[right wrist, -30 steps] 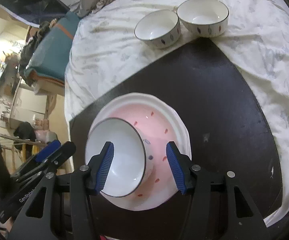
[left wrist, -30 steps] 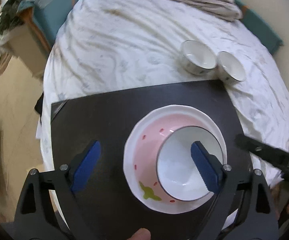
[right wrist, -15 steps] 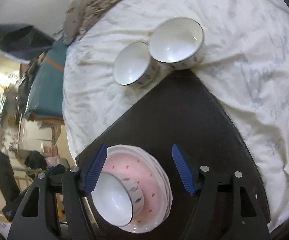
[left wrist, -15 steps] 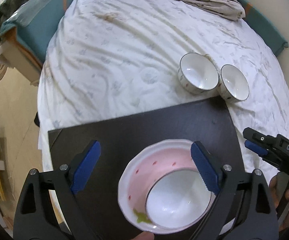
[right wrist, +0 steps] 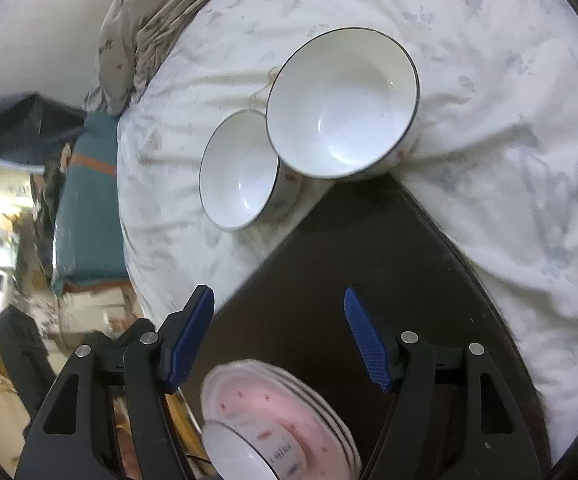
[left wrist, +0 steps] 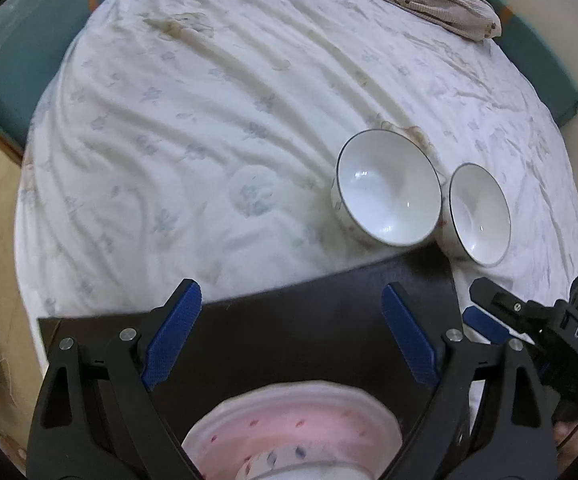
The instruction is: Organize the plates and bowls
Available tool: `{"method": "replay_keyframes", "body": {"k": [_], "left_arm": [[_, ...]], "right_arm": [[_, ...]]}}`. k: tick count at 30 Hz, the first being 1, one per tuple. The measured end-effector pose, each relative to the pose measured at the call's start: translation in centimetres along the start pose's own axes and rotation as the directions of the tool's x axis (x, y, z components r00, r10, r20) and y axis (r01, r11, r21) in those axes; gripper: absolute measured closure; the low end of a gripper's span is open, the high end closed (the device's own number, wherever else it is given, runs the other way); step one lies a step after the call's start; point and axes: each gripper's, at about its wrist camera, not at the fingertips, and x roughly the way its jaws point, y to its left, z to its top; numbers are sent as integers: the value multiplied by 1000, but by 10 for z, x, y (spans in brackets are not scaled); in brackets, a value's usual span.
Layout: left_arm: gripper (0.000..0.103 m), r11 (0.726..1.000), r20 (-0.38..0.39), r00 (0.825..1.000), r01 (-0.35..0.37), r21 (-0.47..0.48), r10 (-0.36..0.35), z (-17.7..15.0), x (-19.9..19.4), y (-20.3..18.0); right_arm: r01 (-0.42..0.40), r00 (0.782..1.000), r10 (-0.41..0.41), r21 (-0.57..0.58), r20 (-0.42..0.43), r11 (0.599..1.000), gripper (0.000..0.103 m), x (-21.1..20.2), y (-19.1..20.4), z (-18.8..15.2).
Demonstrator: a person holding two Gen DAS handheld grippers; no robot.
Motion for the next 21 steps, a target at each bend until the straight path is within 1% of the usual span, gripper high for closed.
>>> {"method": "replay_keyframes", "body": {"k": [3,6,9,10,13,15,17,18,19,20,21], "left_arm": [[14,1000,-7,1000,9,10,-8,15,16,-8],[14,999,-22,999,36,7,-36,25,30,-13],[14,999,-21,999,33,23,-32,36,42,-21],[16,999,-21,999,33,26,-32,39,45,-22],[30,999,-45,999,27,34,-26,49,62,-23],[36,999,-63,997,37,20,-35,54,73,-21],[51,999,-74,996,45,11,-44,57,81,-18],[55,999,-82,996,37,14,-36,58,86,-18],[61,1000,-87,996,25,19,-24,59,91,-18],[63,1000,-90,996,19,21,-17,61,95,-18],[64,1000,-90,996,20,17,-18,62,97,-17]], "right_arm": [[-7,1000,7,36,8,999,32,9,-7,11],[-42,999,42,93,-2,995,32,22,-15,21],[-71,997,72,107,-2,992,32,32,-16,29],[-76,997,77,109,-5,991,32,36,-15,31],[-68,997,70,94,-22,993,32,49,-9,33],[-43,999,45,87,-11,995,34,55,-6,34],[4,1000,-3,86,-3,996,49,58,-6,34],[44,999,-45,85,0,995,52,59,-6,35],[50,999,-50,83,-5,995,53,61,-6,35],[47,999,-47,77,-12,996,55,62,-6,36],[61,998,-61,65,-12,996,56,62,-4,37]]}}
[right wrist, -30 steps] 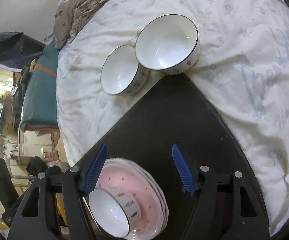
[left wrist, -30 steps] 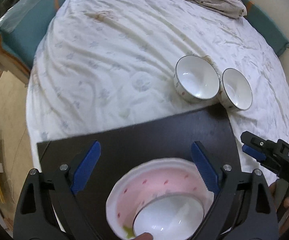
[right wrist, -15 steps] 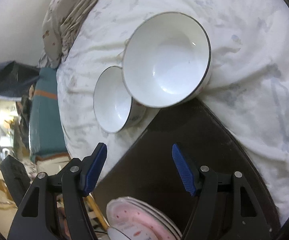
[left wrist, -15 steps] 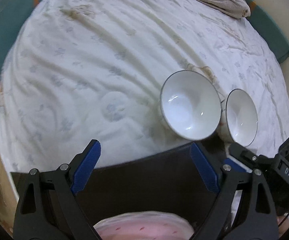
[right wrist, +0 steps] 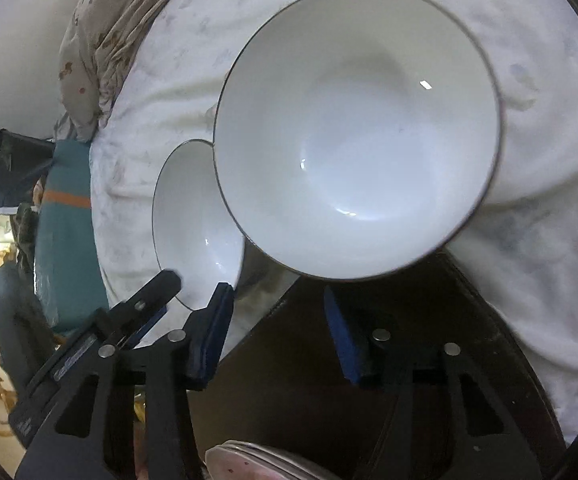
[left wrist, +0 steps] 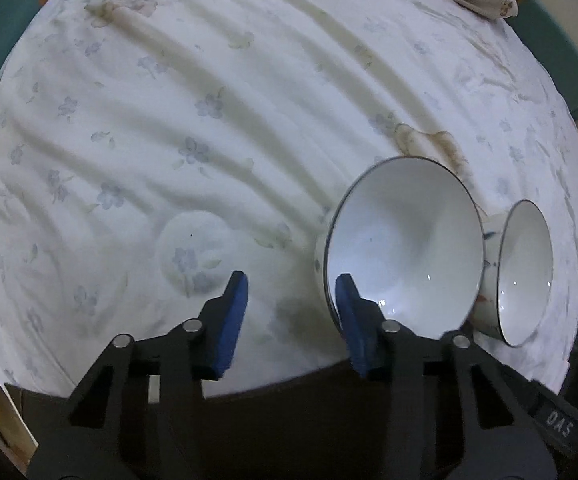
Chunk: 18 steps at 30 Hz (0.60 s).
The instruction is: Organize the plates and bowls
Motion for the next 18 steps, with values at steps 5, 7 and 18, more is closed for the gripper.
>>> {"method": "replay_keyframes", "body": {"k": [5,7,18], "left_arm": [[66,1000,-17,1000,-20,-2,20,4,8,-2],[66,1000,-24,999,-21,9,21,4,12,-4],[96,994,-17,998,-62,85,64,-18,2,-26]], "right_arm": [[71,997,-70,-60,17,996,60,1,7,4],[95,995,-95,-77,13,993,62,4,7,3],[133,991,-131,-200,22,971,93,10,18,-3]]}}
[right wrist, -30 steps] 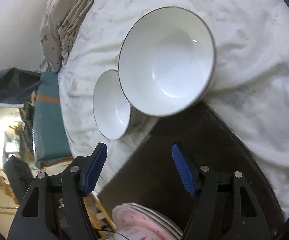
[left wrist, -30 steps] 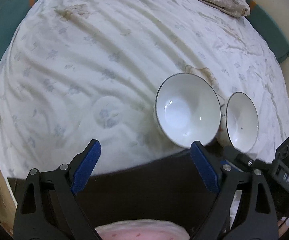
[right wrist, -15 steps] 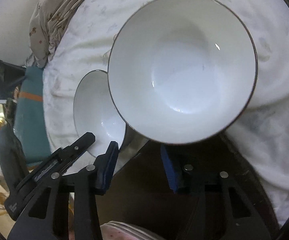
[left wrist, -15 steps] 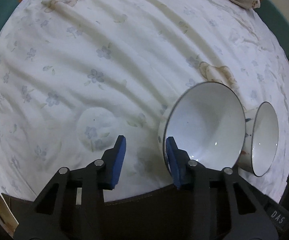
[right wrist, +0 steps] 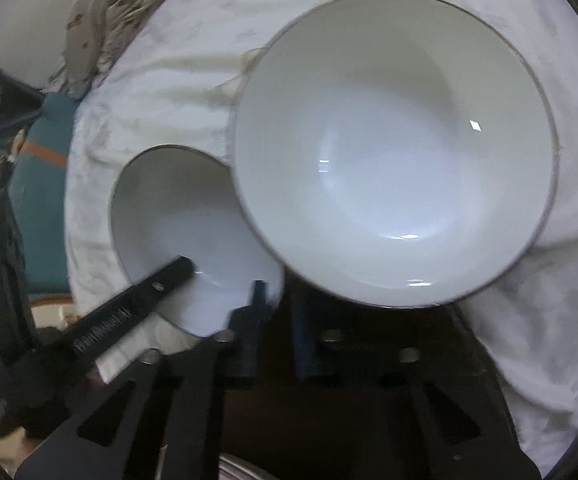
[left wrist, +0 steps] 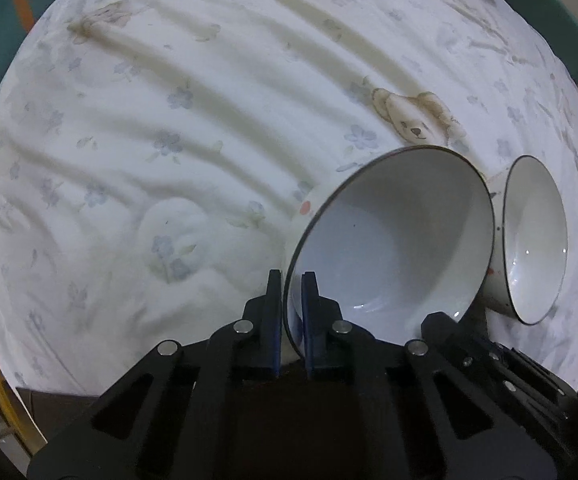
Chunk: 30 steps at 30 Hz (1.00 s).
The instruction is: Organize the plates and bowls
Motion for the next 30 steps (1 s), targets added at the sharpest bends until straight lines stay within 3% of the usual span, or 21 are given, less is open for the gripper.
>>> {"method": "replay_keyframes", "body": {"k": [5,8,17,23,27,30], "left_arm": [[93,1000,-15,1000,-2,6,2,-23,-18,9],[91,1000,-87,996,11,-1,-11,-42,-26,15],[87,1000,-163,987,-14,-8,12,-77,-28,28],[87,998,-66,996,-62,-15,61,-57,-25,24],[87,997,-92,996,-10,-79,3,-54,-15,37],[93,999,-97,995,-18,-31,15,-55,-14,30]], "right_arm": [[4,1000,-4,-54,10,999,93,-10,7,-7],[-4,1000,3,-70,-7,998,93,-16,13,-14],[-12,997,4,-100,-83,995,93,-22,18,-44],[9,998,-16,-127,-57,992,89,-19,23,-39],[6,998,-15,-140,-68,990,88,-14,25,-38],[-3,997,-9,-142,-82,990,87,-12,24,-39]]}}
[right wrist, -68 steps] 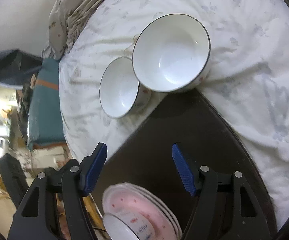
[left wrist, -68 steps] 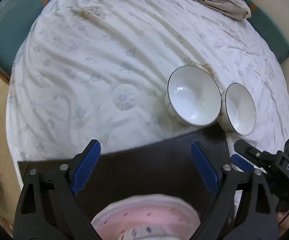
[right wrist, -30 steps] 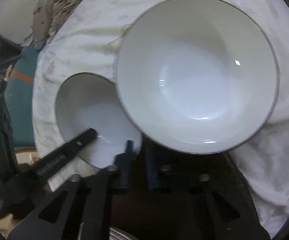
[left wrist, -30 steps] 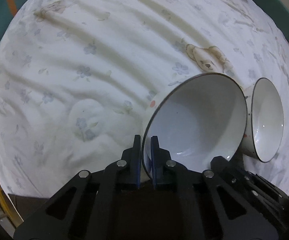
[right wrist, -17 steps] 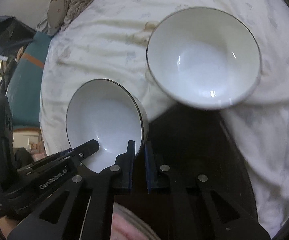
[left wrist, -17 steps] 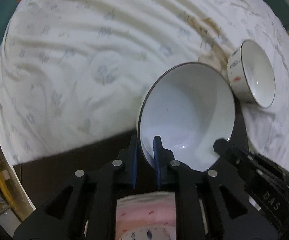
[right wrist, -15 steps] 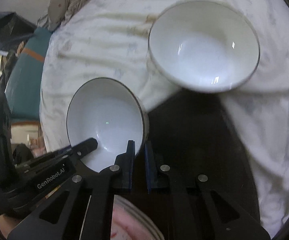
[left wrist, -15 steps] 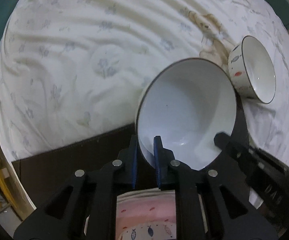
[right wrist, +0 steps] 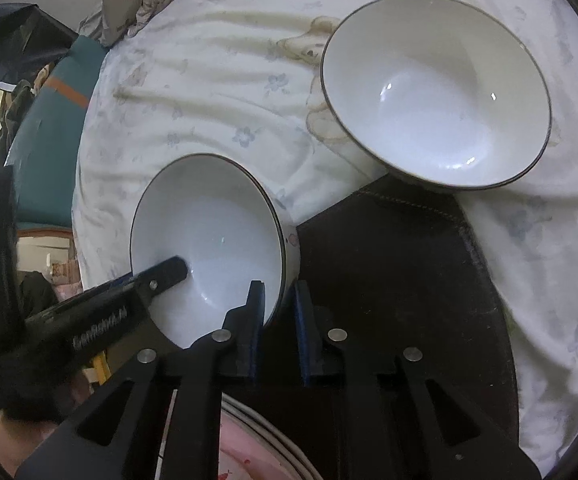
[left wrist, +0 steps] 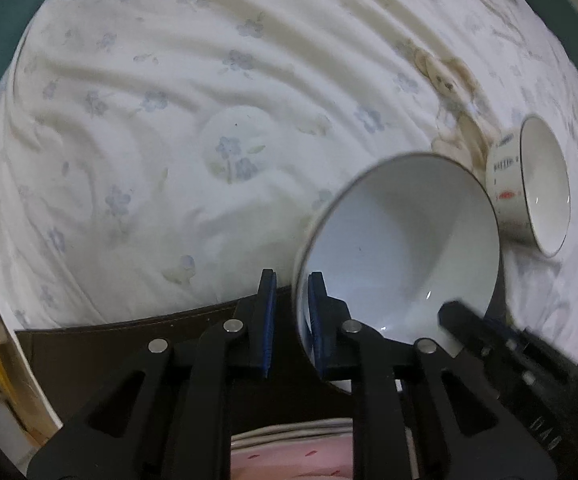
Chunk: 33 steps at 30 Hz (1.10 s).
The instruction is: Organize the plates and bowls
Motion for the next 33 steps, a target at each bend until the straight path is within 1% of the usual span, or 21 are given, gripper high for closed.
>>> {"method": "replay_keyframes", "body": {"k": [1,2,4,7,11,14,15,16,19,24,26,27,29,30,33], "left_arm": [[95,1000,5,1000,-11,23,11,-4,-1,-2],[94,999,12,999,-31,43,30,-7,-4,-6],[94,999,10,999,-34,40,34,-9,-8,-10],[94,998,24,998,-51,33,50,-16,-20,-7],[93,997,66,996,-64,44,61,-28,-45,-11],[92,996,103,992,-73,56,67,-34,-66,-8],[92,995,116,991,-74,59,67,-35,-75,-4],[92,995,125,990,-75,62,66,-25,-76,-4],[92,996,157,986,-69,60,59,-28,-93,2],[92,998,194,981,-34,58,23,-51,-123,13],[92,996,203,979,-40,75,24,-67,-130,16],[92,997,202,979,-35,69,20,-71,-132,19],[92,999,192,981,-9,53,-2,-85,-135,26],[92,999,192,981,-8,52,-2,-89,-137,26],[92,999,197,980,-3,54,-8,-109,-141,31]], "right_arm": [[1,1000,-1,-6,-1,1000,87,0,1,1],[4,1000,-4,-13,2,1000,87,0,2,2],[7,1000,-6,-33,12,999,87,-3,7,3],[34,999,-33,-69,22,997,88,-3,13,1],[19,1000,-17,-86,25,996,89,-8,18,-3],[7,999,-3,-99,44,995,90,-19,25,-6],[4,999,1,-106,52,994,90,-24,28,-7],[1,998,6,-114,59,993,90,-29,31,-8],[-13,996,25,-141,84,990,90,-46,43,-10],[-48,992,71,-201,104,978,90,-74,61,-21],[-61,989,89,-226,117,972,90,-85,68,-29],[-66,988,97,-232,122,970,90,-90,70,-33],[-78,987,110,-246,119,966,90,-95,74,-43],[-87,986,118,-250,114,964,90,-96,75,-48],[-81,989,110,-266,96,961,90,-96,78,-68]]}}
